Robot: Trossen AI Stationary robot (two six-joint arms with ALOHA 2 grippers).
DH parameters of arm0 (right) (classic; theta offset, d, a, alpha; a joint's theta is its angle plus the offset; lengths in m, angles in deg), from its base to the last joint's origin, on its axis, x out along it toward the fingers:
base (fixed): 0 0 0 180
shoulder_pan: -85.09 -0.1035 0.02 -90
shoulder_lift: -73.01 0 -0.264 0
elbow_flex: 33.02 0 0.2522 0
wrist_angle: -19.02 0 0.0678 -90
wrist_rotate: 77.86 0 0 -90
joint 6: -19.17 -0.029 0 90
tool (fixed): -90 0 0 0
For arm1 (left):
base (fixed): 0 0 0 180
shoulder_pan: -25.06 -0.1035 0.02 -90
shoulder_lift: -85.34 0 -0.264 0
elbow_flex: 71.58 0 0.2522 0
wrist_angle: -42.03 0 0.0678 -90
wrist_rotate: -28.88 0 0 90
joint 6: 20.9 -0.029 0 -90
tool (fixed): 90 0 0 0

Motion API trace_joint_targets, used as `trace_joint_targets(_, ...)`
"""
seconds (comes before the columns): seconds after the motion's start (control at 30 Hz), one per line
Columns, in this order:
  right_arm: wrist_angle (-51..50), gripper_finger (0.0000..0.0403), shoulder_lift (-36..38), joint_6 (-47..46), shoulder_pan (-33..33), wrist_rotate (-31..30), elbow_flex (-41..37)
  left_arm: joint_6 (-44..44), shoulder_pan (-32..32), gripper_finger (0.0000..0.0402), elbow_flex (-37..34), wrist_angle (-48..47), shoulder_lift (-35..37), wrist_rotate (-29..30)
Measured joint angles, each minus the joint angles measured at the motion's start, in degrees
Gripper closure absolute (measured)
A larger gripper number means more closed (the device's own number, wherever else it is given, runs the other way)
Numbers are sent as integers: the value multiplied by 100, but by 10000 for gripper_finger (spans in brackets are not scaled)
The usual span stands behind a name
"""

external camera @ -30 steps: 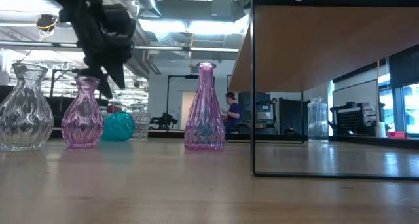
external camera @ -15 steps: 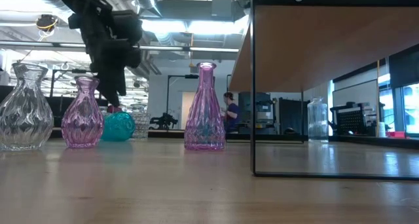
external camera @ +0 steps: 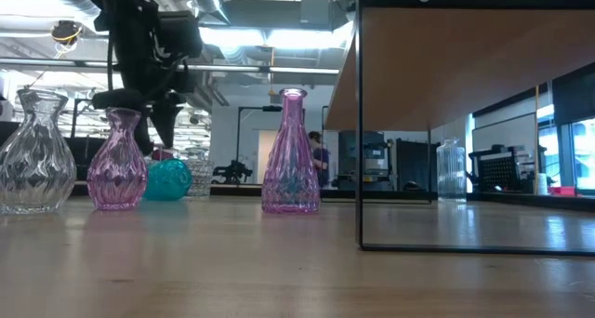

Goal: Sort vases onto shelf
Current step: Put the blue vase on the shelf

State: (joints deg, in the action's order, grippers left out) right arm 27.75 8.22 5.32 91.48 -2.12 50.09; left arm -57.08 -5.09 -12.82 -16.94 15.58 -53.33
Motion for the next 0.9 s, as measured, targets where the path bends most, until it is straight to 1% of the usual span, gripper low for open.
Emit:
trace_joint_targets(0.17, -123, 402, -2, 0, 0, 1, -2, -255, -37, 65, 8, 35, -157, -127)
trace_joint_targets(0.3, -153, 402, -2, 2, 0, 7, -2, -313, -60, 65, 8, 32, -504, -154)
trace_joint_targets(0.43, -155, 402, -2, 39, 0, 8, -2, -347, -58, 65, 8, 192, -915, 36)
trace_joint_targets(0.63, -157, 402, -2, 42, 0, 8, -2, -335, -57, 65, 6, 413, -1356, 57)
trace_joint_targets(0.77, -157, 402, -2, 42, 0, 5, -2, -43, -60, 71, 6, 409, -1513, 118)
trace_joint_targets(0.9, -157, 402, -2, 42, 0, -1, -2, 360, -57, 95, 6, 375, -1515, 126)
